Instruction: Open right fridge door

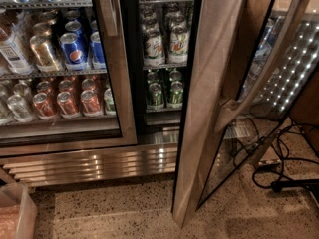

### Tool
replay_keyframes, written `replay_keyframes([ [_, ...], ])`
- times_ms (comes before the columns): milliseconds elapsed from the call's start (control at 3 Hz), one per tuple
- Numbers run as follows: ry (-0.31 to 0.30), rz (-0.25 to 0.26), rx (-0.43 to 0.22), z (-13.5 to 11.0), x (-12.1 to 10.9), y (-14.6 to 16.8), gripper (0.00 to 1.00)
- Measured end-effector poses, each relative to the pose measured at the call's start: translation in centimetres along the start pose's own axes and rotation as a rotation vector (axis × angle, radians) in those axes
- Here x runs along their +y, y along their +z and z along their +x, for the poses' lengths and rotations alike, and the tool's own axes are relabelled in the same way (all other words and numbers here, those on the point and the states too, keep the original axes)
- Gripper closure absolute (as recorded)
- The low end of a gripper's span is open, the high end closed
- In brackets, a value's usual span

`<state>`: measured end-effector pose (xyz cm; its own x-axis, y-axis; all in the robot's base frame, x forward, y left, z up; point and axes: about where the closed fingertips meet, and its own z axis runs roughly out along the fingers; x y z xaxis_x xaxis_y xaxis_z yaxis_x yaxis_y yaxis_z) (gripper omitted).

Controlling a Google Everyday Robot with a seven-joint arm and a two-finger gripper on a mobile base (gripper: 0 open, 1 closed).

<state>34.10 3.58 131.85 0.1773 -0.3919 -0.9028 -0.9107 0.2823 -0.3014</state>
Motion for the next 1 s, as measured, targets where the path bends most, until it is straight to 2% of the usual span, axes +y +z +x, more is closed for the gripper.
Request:
replay_keyframes([
  [1000,0.000,0.000,0.000,0.00,0.00,0.00,1.00],
])
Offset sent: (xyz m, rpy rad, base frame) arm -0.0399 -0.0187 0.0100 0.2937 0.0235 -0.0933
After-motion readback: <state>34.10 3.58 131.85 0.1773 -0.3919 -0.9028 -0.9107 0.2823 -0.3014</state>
